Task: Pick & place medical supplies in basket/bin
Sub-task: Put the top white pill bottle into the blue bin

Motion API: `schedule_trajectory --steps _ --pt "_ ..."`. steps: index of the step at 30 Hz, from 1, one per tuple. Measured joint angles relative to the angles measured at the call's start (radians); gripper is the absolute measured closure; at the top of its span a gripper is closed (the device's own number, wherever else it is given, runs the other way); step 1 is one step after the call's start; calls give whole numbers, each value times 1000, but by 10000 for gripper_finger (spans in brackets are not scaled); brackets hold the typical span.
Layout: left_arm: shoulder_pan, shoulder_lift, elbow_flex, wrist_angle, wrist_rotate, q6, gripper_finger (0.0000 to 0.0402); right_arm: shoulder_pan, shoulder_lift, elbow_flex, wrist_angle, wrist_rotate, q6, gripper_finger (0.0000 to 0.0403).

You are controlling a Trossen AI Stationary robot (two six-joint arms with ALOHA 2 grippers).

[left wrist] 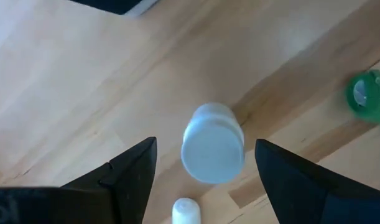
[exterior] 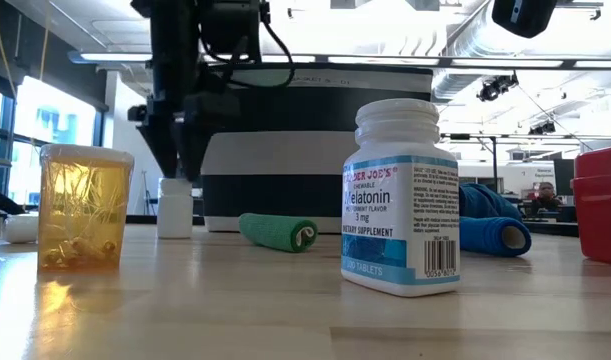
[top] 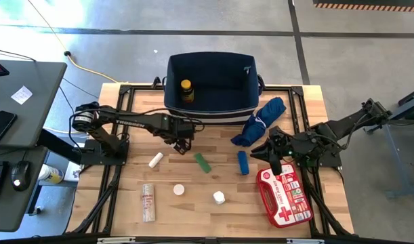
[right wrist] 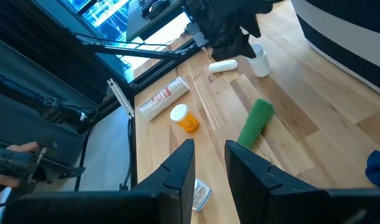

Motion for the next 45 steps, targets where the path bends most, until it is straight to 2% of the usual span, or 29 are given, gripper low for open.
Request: schedule_trajectory --steps 5,11,26,45 --pt "-21 0 -37 68 -21 -37 97 0 0 0 -3 0 2 322" --pt "-17 0 -40 70 -10 -40 100 0 0 0 -4 0 7 322" --pt "-17 0 -77 67 52 -27 161 0 0 0 -4 0 8 322" --pt "-17 0 -77 100 48 -27 163 0 0 0 -3 0 11 322"
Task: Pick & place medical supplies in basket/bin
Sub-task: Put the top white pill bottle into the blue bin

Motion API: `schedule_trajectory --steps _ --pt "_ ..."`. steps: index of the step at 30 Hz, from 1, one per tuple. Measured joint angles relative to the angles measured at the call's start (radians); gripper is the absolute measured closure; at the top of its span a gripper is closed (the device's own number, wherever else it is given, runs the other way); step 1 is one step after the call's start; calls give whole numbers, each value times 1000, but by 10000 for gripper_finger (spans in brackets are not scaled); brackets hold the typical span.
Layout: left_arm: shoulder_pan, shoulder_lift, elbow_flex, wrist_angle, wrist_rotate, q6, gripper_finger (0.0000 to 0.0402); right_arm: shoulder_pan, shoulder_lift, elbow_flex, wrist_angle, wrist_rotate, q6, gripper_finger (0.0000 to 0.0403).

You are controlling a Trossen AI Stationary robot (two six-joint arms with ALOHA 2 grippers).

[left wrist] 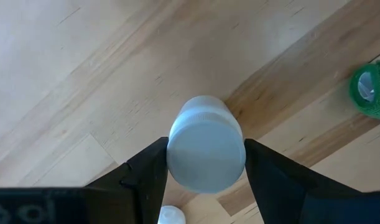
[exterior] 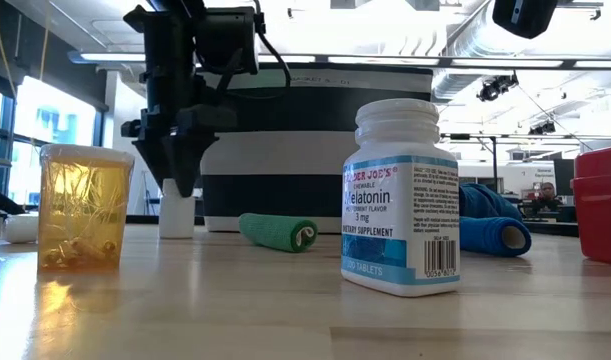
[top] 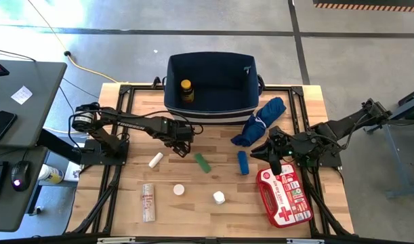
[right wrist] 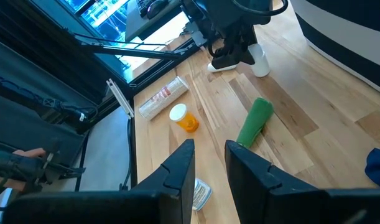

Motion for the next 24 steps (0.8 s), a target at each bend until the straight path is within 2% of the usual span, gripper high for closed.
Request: schedule_trajectory --steps 9,16,24 --pt "0 0 0 1 0 4 166 0 0 0 0 0 -3 322" --pt "0 0 0 2 0 7 208 0 0 0 0 0 -4 322" --pt "0 0 28 -25 47 7 196 0 0 0 0 -3 -4 322"
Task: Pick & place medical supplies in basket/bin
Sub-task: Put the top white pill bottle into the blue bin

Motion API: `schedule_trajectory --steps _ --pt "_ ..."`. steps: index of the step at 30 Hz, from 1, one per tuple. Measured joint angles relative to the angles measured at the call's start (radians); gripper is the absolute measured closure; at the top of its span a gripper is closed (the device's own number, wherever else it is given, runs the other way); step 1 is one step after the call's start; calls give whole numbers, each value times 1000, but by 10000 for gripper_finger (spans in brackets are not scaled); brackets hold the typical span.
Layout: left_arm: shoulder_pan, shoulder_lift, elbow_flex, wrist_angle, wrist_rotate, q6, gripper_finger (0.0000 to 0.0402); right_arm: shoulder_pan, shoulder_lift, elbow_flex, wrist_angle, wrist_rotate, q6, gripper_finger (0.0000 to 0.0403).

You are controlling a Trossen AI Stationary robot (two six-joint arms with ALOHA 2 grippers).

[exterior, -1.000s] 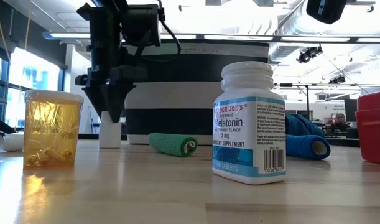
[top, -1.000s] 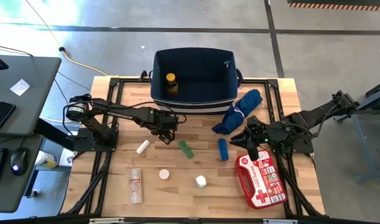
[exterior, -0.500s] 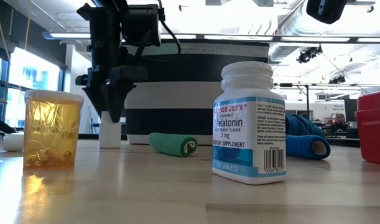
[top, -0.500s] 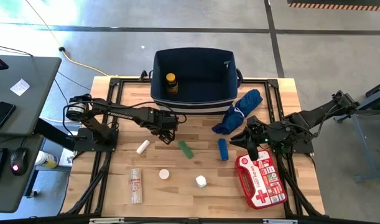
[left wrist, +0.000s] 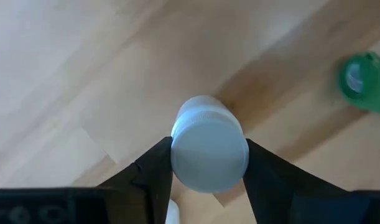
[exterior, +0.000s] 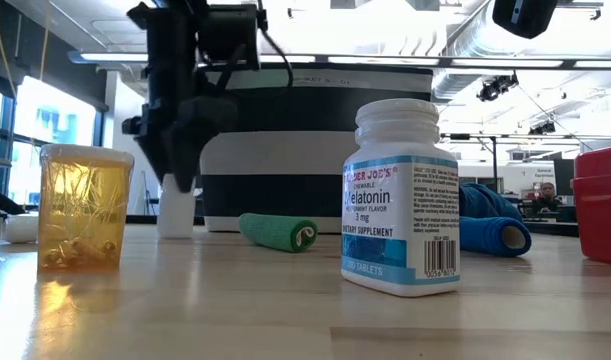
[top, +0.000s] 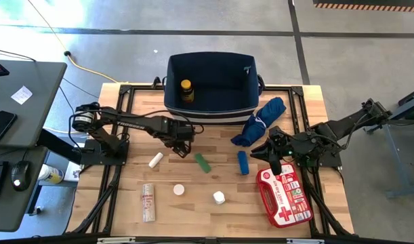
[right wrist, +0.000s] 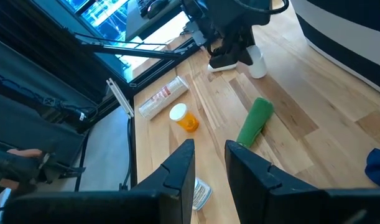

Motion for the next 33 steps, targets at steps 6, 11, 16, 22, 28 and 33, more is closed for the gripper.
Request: schedule_trajectory --steps 6,11,16,22,28,33 --pt "-22 -3 175 -91 72 48 208 0 0 0 0 -1 0 322" --pt "-59 -3 400 -151 93 178 209 0 0 0 0 3 0 322" --pt "-59 -4 649 -147 41 337 208 0 0 0 0 18 1 322" --pt "8 -6 880 -146 -166 513 202 0 0 0 0 65 44 322" --pt "177 -6 903 -147 -189 672 207 0 0 0 0 159 96 322" --pt "337 42 842 -107 -94 793 202 0 0 0 0 249 155 322"
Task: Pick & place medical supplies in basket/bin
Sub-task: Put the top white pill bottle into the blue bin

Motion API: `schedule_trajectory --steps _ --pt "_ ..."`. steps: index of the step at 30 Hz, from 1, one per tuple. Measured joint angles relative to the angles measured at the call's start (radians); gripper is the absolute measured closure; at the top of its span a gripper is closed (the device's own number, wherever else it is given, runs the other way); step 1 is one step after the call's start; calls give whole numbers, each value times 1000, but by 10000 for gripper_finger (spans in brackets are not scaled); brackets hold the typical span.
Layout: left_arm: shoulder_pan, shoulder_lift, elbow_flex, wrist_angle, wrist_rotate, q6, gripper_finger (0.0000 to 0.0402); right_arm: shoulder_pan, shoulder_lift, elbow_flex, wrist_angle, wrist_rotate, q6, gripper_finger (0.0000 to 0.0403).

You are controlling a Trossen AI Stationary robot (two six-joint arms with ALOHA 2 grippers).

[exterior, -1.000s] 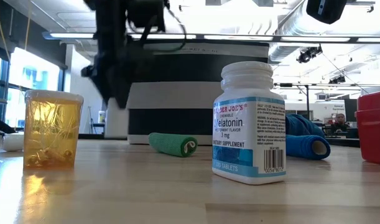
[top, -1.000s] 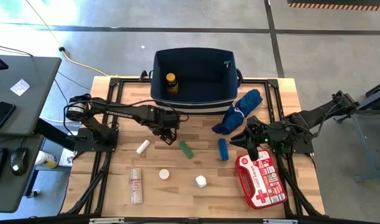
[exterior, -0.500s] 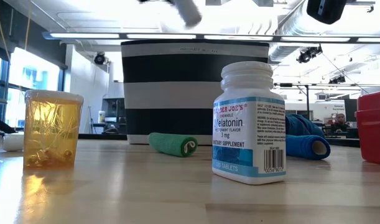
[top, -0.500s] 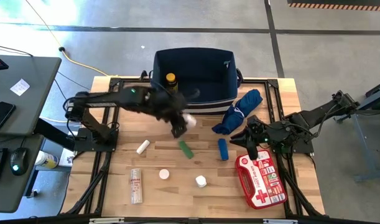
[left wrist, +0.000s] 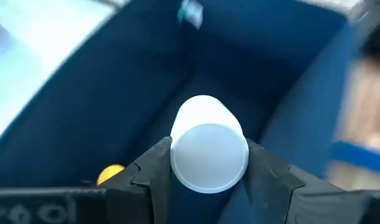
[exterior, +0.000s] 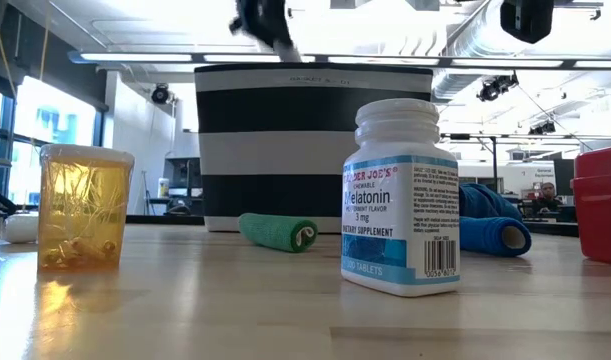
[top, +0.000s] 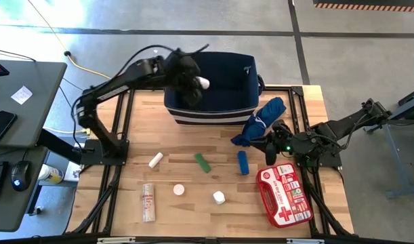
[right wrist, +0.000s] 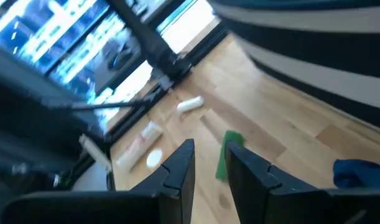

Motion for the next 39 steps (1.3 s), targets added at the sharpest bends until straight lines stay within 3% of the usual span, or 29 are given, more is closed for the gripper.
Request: schedule_trajectory --steps 7,11,20,32,39 --pt "172 165 -13 32 125 120 204 0 0 0 0 111 92 322" --pt "231 264 -14 43 165 167 202 -12 1 0 1 103 138 322" --pt "236 412 -15 36 179 271 200 -39 2 0 5 82 162 322" --pt "219 484 -14 57 46 424 198 -74 2 0 1 58 152 322" --pt "219 512 -14 52 -27 431 198 -74 2 0 -2 37 150 322"
